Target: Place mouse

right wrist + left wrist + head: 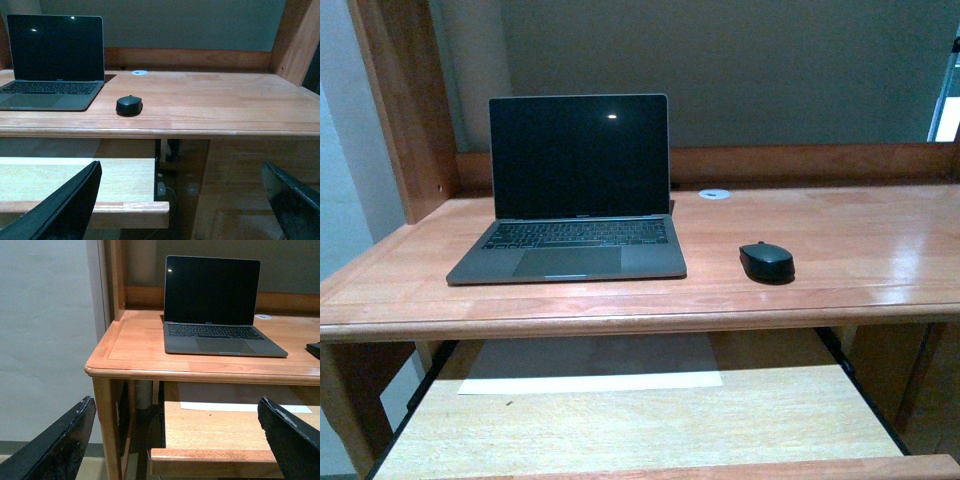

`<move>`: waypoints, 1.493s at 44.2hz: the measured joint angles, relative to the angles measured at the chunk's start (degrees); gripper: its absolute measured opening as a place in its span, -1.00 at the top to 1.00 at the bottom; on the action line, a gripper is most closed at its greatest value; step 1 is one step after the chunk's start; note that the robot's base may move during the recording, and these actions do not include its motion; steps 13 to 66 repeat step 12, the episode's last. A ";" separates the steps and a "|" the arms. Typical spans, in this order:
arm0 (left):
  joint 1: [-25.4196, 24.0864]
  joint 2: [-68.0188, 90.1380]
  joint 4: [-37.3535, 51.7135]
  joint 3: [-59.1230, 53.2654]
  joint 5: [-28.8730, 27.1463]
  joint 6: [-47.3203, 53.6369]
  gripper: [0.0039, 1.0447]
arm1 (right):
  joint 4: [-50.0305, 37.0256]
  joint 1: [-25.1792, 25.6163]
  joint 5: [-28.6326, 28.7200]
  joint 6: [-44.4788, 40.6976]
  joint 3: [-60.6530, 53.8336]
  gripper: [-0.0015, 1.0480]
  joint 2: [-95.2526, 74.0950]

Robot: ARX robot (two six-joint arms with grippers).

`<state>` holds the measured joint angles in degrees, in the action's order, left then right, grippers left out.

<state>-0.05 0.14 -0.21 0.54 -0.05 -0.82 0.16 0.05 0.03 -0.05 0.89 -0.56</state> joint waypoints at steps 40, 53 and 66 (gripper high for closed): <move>0.00 0.00 0.02 0.00 0.00 0.00 -0.88 | 0.00 0.00 0.00 0.00 0.00 -0.87 0.00; 0.00 0.00 0.02 0.00 0.00 0.00 -0.88 | 0.00 0.00 0.00 0.00 0.00 -0.87 0.00; 0.00 0.00 0.02 0.00 0.00 0.00 -0.88 | 0.00 0.00 0.00 0.00 0.00 -0.87 0.00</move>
